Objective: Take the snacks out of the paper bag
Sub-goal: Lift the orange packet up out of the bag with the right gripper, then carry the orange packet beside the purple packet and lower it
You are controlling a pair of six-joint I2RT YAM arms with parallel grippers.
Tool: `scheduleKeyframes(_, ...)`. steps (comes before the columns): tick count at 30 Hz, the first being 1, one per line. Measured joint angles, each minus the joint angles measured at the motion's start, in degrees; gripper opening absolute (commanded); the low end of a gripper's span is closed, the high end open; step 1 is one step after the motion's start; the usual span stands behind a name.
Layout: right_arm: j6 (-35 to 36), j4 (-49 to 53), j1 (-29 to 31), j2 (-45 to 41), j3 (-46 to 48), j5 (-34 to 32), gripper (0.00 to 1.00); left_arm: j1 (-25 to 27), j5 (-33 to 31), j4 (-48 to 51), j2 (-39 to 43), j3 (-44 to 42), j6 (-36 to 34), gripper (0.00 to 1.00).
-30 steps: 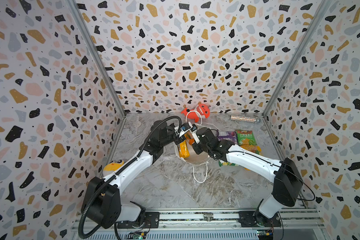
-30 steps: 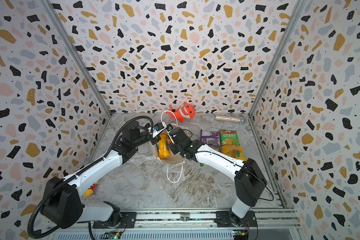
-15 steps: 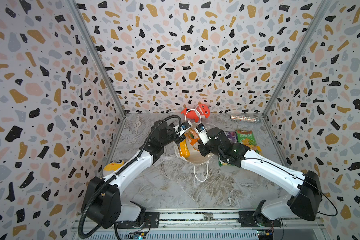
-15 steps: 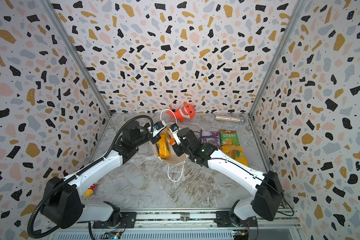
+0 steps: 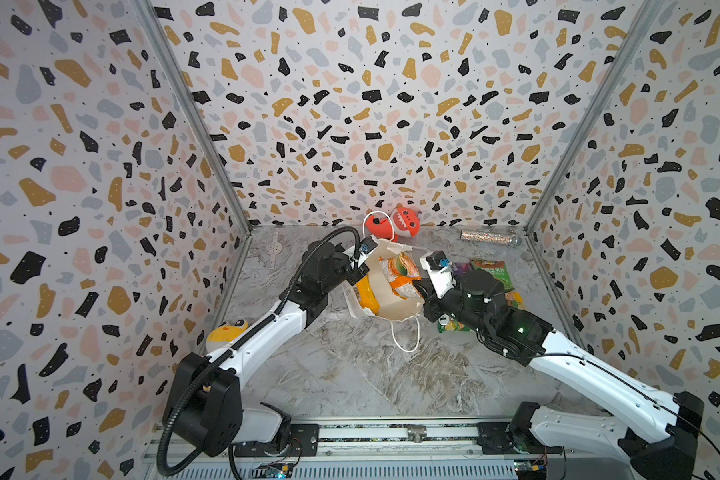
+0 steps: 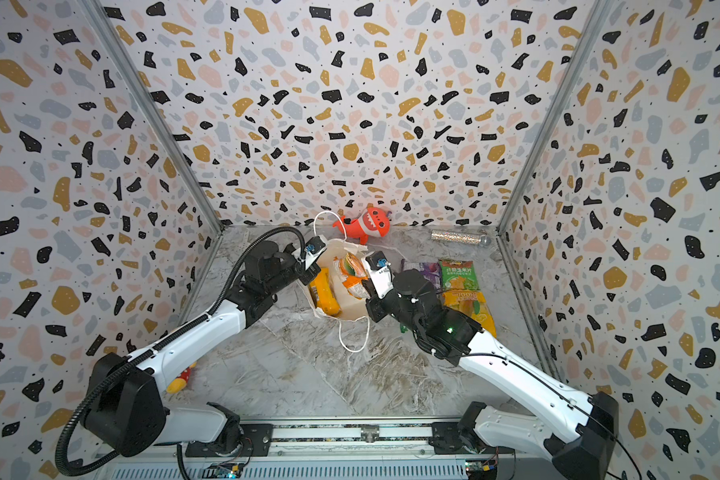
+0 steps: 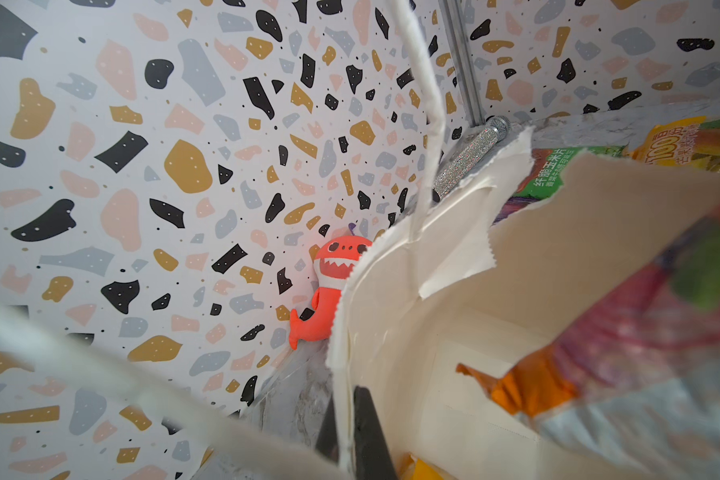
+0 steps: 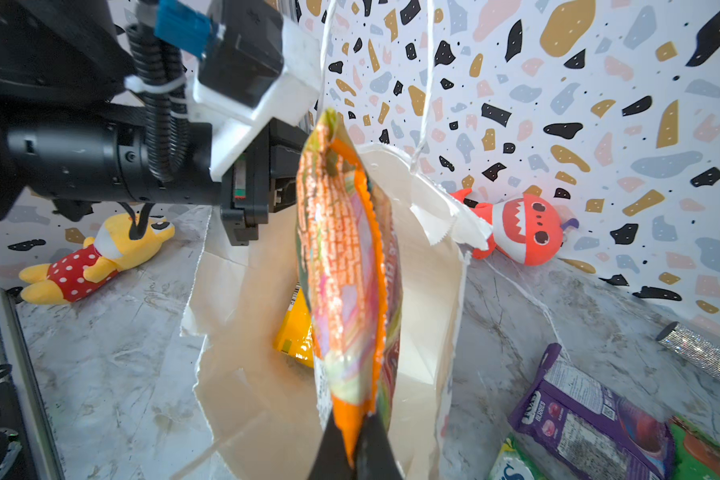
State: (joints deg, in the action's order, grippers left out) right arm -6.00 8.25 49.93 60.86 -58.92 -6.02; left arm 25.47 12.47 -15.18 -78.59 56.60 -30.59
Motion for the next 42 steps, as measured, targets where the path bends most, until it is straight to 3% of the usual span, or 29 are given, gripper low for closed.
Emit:
scheduleKeyframes(15,0.2,-2.0,-1.0,-10.6,0.7,-2.7,0.00,0.0,-6.9,-4.1,-0.8,-1.5,1.5,0.00)
scheduleKeyframes(28,-1.9,-1.9,-9.7,-12.6,0.6,-4.1,0.00,-0.4,-11.2,-6.9,1.0,-4.5,2.8,0.00)
scheduleKeyframes(42,-6.1,-3.2,-18.3,-14.0,0.6,-2.1,0.00,-3.1,-11.3,-6.8,4.5,-6.9,3.0,0.00)
